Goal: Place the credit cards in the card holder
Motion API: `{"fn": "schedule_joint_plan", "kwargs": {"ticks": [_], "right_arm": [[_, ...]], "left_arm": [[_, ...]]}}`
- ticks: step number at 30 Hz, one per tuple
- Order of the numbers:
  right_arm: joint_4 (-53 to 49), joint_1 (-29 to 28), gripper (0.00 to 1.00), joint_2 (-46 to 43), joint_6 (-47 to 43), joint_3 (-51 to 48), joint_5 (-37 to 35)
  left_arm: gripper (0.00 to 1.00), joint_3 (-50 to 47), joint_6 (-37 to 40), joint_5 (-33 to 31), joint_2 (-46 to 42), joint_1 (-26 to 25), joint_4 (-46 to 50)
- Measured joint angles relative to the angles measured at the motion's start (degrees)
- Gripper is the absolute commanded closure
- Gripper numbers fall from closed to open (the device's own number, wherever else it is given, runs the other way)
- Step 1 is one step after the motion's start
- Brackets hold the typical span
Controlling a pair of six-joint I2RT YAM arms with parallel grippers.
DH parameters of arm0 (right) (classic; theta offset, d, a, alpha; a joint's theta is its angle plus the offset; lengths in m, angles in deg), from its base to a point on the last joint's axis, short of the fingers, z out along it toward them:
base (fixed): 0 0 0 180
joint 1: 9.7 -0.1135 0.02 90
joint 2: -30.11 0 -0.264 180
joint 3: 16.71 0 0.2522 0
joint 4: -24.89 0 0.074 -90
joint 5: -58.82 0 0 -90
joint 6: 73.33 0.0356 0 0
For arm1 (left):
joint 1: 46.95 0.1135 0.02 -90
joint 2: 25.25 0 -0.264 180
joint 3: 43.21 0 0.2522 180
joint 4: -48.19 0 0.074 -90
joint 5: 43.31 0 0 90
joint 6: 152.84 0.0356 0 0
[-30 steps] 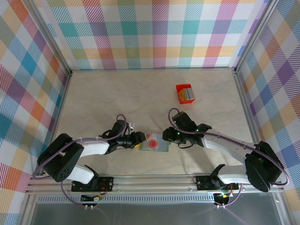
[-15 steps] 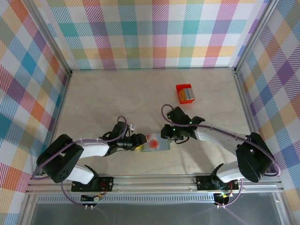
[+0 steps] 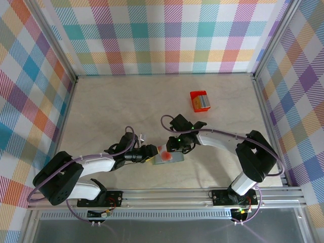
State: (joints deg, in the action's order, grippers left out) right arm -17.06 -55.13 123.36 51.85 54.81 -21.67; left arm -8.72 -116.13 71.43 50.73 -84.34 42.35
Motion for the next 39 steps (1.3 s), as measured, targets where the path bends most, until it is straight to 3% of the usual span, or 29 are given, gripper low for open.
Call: {"fn": "schedule_joint_plan", "kwargs": {"ticks": [12,39], "right_arm": [[-1.6,0.0,0.69,6.6,0.6,3.1,0.9],[-1.4,-2.1,0.71,9.1,3.3,3.8,4.7]], "left_arm": [[0.52,-1.0,-1.6,0.0,1.6,0.0,-1.8],[0.52,-1.5,-2.7,0.0,4.5,0.0,-6.1]]}}
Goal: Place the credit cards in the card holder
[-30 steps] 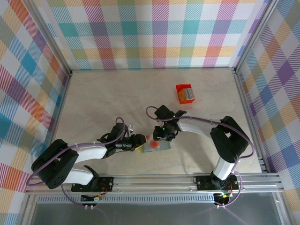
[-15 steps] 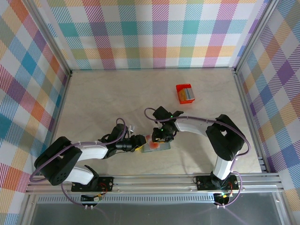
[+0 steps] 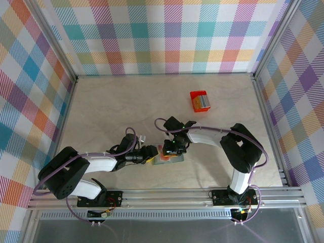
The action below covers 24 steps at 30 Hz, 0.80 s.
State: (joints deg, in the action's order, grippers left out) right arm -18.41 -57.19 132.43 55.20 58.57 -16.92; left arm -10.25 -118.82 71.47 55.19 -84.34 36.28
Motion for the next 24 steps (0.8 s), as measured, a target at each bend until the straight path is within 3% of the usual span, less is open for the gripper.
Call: {"fn": "schedule_joint_plan", "kwargs": {"ticks": [9,24], "right_arm": [[1.6,-0.2,0.74,-0.8,2.2,-0.1,1.2],[0.3,-0.2,0.81,-2.3,4.2,0.4,-5.5]], "left_arm": [[0.53,-0.7,-0.2,0.0,0.2,0.0,-1.5],[0.57,-1.2,-0.3,0.0,0.6,0.0,-2.6]]}}
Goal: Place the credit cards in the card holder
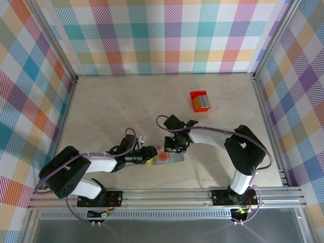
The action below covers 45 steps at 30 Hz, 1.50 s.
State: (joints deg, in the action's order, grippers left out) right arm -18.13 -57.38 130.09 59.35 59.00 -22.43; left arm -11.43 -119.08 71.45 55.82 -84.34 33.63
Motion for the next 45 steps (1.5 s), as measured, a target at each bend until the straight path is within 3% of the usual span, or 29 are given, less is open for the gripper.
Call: {"fn": "schedule_joint_plan", "kwargs": {"ticks": [13,45], "right_arm": [[0.2,0.0,0.76,2.7,0.0,0.4,0.8],[3.5,0.0,0.74,3.5,0.2,0.9,5.9]], "left_arm": [[0.57,0.0,-0.1,0.2,0.5,0.0,-0.6],[0.6,0.0,-1.0,0.2,0.9,0.0,-1.0]]}}
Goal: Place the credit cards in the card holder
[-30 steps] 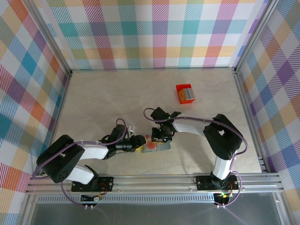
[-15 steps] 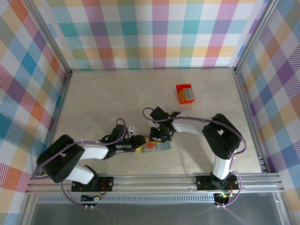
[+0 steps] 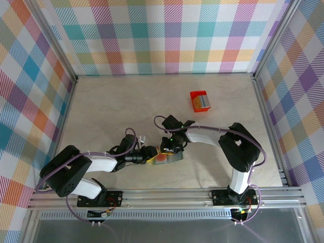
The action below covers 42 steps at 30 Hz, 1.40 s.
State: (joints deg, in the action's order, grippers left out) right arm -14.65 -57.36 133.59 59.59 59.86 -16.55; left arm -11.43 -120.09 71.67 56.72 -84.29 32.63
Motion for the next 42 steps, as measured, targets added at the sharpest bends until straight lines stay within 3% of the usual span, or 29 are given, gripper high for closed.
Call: {"fn": "schedule_joint_plan", "kwargs": {"ticks": [4,14,28,42], "right_arm": [[0.2,0.1,0.68,0.0,0.4,0.0,0.5],[-2.2,3.5,0.67,-7.1,-0.3,-0.7,-1.1],[-8.0,4.9,0.64,-15.0,-4.0,-0.6,-5.6],[-12.9,4.9,0.61,-16.0,-4.3,1.7,-6.3]], "left_arm": [[0.6,0.1,0.0,0.0,-0.1,0.0,0.4],[0.6,2.2,1.3,-0.7,-3.1,0.4,7.3],[0.59,11.4,3.7,-3.1,-15.5,3.1,27.3],[0.58,12.4,4.5,2.8,-7.0,4.9,24.7]]}}
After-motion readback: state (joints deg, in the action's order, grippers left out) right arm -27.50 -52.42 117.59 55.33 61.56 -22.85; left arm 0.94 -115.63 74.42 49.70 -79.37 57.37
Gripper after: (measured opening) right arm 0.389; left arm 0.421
